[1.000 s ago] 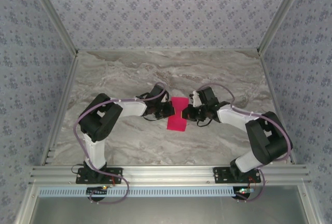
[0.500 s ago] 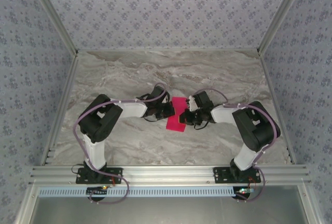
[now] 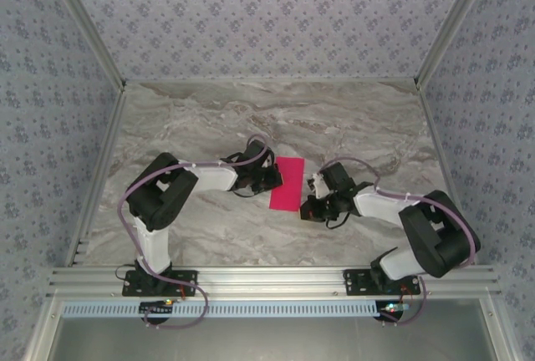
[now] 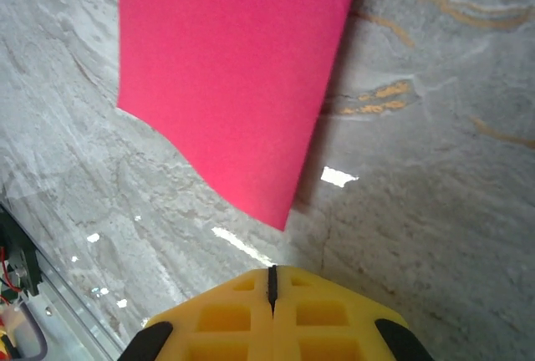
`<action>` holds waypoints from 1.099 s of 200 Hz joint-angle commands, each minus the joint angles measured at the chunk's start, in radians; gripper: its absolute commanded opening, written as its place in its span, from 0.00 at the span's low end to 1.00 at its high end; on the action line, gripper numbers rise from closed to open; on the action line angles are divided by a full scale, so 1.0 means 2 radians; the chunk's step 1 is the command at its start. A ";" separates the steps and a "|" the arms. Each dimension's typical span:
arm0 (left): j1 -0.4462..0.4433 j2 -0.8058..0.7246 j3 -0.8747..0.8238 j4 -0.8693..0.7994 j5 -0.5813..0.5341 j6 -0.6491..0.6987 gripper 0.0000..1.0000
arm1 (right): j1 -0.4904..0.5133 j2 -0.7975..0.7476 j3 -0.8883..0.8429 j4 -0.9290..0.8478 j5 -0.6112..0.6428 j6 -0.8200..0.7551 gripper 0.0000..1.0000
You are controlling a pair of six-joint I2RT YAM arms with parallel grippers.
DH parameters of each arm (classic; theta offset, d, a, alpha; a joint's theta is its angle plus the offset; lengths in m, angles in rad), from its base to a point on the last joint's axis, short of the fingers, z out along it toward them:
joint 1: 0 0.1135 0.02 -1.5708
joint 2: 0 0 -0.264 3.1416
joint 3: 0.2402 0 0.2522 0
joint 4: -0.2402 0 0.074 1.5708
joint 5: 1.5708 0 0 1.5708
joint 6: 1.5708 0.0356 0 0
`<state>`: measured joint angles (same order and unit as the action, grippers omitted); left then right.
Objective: Fold a paper plane with a square sheet of paper (pick it up from the middle)
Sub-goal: Fold the square sheet of paper in half at the center of the table.
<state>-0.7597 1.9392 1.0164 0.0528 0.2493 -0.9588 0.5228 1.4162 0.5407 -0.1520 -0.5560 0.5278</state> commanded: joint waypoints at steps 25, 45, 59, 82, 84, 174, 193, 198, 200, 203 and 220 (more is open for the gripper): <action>-0.006 0.066 -0.035 -0.128 -0.072 0.005 0.00 | 0.005 -0.002 0.070 0.000 0.038 0.013 0.00; -0.006 0.067 -0.036 -0.128 -0.073 0.005 0.00 | 0.000 0.040 0.083 0.019 0.039 0.014 0.00; -0.006 0.066 -0.036 -0.130 -0.073 0.006 0.00 | 0.000 0.066 0.089 0.033 0.033 0.015 0.00; -0.006 0.065 -0.037 -0.130 -0.075 0.008 0.00 | 0.002 0.096 0.088 0.050 0.025 0.015 0.00; -0.006 0.064 -0.037 -0.130 -0.075 0.008 0.00 | 0.002 0.098 0.088 0.050 0.026 0.014 0.00; -0.006 0.062 -0.039 -0.126 -0.079 0.012 0.00 | 0.001 0.001 -0.025 -0.041 0.056 0.003 0.00; -0.005 0.057 -0.027 -0.141 -0.089 0.037 0.00 | 0.000 -0.040 0.008 -0.068 0.068 0.005 0.00; -0.004 0.055 -0.023 -0.146 -0.095 0.048 0.00 | -0.001 -0.049 0.018 -0.071 0.072 0.006 0.00; -0.004 0.054 -0.021 -0.149 -0.098 0.053 0.00 | -0.001 -0.052 0.022 -0.072 0.074 0.006 0.00; -0.003 0.052 -0.019 -0.153 -0.101 0.060 0.00 | -0.002 -0.055 0.030 -0.073 0.078 0.007 0.00; -0.001 0.040 -0.005 -0.169 -0.114 0.116 0.00 | -0.015 -0.057 0.062 -0.066 0.098 0.013 0.00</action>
<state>-0.7708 1.9255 1.0473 0.0135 0.2073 -0.8875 0.5213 1.3334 0.5556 -0.2287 -0.4328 0.5423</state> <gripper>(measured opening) 0.041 0.051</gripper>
